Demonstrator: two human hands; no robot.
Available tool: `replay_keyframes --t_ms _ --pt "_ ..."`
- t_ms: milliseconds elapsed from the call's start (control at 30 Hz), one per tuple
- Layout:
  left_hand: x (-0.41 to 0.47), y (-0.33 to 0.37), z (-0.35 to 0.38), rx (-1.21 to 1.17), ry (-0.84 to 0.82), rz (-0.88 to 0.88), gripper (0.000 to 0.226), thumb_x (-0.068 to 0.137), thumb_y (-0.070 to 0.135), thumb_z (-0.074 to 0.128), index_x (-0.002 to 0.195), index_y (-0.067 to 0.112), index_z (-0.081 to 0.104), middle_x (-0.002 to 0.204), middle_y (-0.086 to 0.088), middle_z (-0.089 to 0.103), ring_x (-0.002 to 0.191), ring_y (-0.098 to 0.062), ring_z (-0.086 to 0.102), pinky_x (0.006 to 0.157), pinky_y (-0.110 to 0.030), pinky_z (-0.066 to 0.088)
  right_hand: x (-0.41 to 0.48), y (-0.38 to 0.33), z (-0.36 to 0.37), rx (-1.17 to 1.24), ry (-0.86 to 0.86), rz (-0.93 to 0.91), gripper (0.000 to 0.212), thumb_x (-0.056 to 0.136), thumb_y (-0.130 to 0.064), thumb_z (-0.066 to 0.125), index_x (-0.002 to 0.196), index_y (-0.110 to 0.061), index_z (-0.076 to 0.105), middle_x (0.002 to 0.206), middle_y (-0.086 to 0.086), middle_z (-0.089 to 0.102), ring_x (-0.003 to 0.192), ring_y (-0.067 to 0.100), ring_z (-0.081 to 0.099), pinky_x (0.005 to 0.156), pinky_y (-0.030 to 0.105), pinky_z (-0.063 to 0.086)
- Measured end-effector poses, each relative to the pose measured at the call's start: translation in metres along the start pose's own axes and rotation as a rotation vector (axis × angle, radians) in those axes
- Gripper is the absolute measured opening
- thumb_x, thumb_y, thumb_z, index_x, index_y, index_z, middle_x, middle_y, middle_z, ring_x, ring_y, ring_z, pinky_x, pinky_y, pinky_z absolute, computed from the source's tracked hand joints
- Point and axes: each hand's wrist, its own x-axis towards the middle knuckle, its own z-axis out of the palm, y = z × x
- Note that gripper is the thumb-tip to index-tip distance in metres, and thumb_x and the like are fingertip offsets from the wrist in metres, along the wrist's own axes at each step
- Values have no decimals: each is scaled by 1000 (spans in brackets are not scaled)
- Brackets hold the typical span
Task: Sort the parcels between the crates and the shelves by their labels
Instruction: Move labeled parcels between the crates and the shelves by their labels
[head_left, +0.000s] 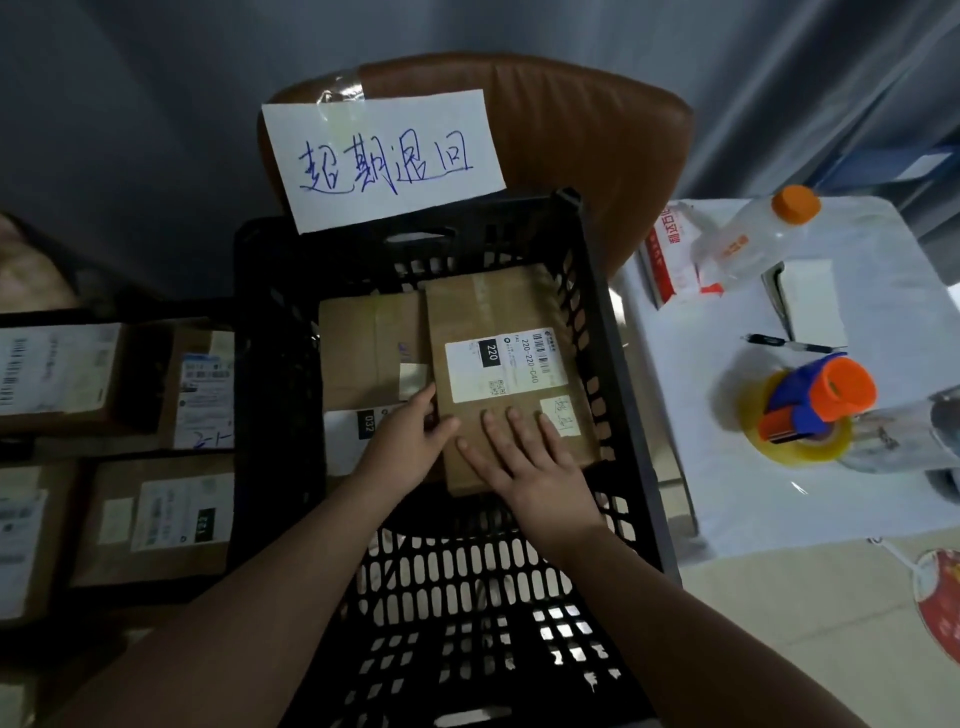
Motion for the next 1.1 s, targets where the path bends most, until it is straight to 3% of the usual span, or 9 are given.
replay_keyframes --t_ms 133,267,433,567,733,833,900,1000,1100 --pt "-1 -31 -3 455 74 96 49 97 28 49 145 22 38 149 -5 38 134 -28 33 108 -36 30 16 -1 22 16 -24 5 91 93 -20 51 145 -32 -22 159 12 -15 145 39 -11 108 52 -23" --pt "-2 -66 -5 684 -8 118 57 95 28 51 148 30 30 159 2 14 144 -23 11 113 -40 17 32 -3 54 40 -102 66 103 89 -23 61 146 -35 -23 147 19 -35 142 37 -23 114 51 -14" --pt "-2 -82 2 764 53 165 62 92 35 54 147 37 25 159 9 10 142 -16 6 112 -39 8 46 -5 82 79 -229 178 106 86 -31 64 144 -42 -23 144 10 -40 136 43 -32 106 62 -19" --pt "-5 -83 3 765 57 186 61 94 38 50 149 34 23 160 8 8 144 -16 3 113 -39 6 52 -6 87 52 -268 198 109 82 -42 67 143 -44 -22 155 8 -30 136 44 -30 109 66 -8" --pt "-9 -70 1 834 -75 124 83 88 52 55 151 31 7 160 4 -6 146 -21 -5 116 -43 5 58 -5 73 75 -314 227 88 91 -32 58 147 -47 -10 158 6 -22 143 42 -17 113 64 1" --pt "-12 -62 -2 886 -106 90 88 87 39 63 151 29 3 160 2 -8 146 -24 -4 116 -45 10 61 -6 62 150 -247 243 70 95 -44 48 149 -44 3 160 6 -8 145 40 -8 113 61 3" --pt "-16 -61 -2 899 -102 81 88 88 31 63 151 29 3 160 2 -7 146 -25 -3 116 -45 12 63 -5 59 119 -195 240 83 90 -54 51 149 -38 -5 159 14 -4 145 40 -7 113 63 0" --pt "-19 -65 3 960 -87 90 92 86 32 65 151 27 0 160 1 -8 146 -26 -5 116 -46 11 69 9 63 -60 -261 267 125 73 -74 57 138 -29 -40 146 26 -37 134 46 -30 104 67 -13" --pt "-15 -68 6 999 -50 111 92 86 36 65 151 28 0 160 -3 -8 146 -27 -3 116 -45 10 79 18 72 -47 -364 292 136 64 -81 60 137 -25 -41 143 26 -42 134 51 -30 106 70 -3"
